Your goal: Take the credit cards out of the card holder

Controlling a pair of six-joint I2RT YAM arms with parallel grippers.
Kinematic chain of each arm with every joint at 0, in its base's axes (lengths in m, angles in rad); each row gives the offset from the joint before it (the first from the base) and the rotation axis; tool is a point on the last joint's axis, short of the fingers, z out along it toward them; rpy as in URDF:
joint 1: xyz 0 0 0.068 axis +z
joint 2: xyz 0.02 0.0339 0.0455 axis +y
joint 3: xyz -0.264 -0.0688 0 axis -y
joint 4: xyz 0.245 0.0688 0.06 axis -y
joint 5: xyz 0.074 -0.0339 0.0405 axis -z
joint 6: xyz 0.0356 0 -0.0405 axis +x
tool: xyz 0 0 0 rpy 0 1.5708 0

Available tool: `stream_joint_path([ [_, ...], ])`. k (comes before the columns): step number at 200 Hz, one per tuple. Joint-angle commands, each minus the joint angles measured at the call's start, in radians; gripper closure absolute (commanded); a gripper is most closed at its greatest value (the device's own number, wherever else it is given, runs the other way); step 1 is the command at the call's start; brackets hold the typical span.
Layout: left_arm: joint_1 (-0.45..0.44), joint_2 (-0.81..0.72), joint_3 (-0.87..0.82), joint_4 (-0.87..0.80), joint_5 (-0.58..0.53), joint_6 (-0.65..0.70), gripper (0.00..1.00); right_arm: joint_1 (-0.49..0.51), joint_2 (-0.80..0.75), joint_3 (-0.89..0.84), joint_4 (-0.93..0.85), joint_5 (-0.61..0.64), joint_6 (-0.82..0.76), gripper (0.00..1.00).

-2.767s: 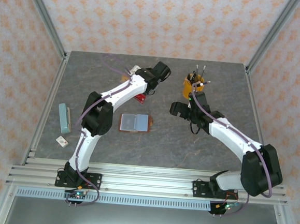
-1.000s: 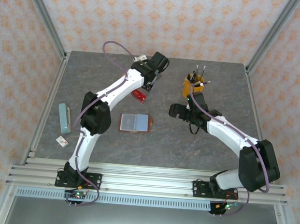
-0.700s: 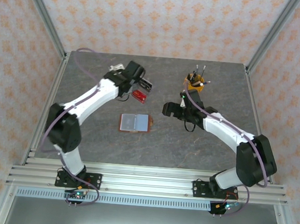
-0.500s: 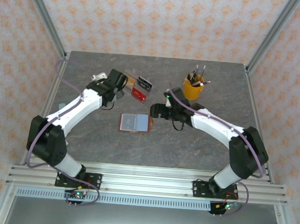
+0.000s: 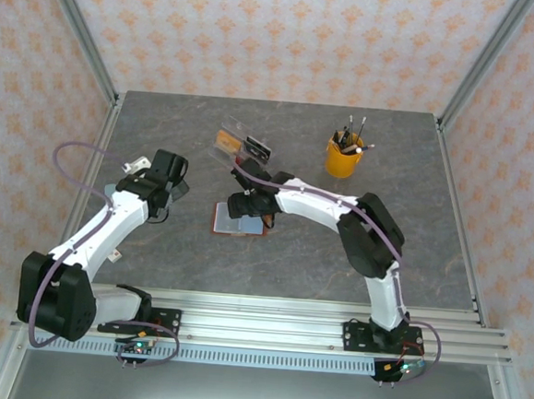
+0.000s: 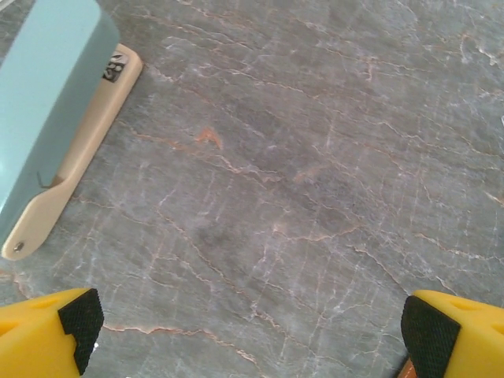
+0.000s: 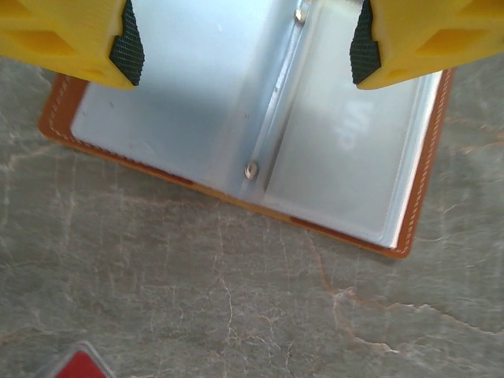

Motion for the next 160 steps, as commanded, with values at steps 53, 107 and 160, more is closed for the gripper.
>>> stream_joint_path([
  [53,0.018,-0.052,-0.044,0.011,0.079,0.072,0.0,0.031,0.148,0.185,-0.217,0.138,-0.055,0.36],
  [107,0.018,0.025,-0.054,0.1,0.349,0.161,0.07,0.03,0.165,0.177,-0.239,0.181,-0.073,0.42],
  [160,0.013,0.079,-0.115,0.257,0.63,0.179,0.42,0.016,0.131,0.128,-0.192,0.137,-0.077,0.52],
])
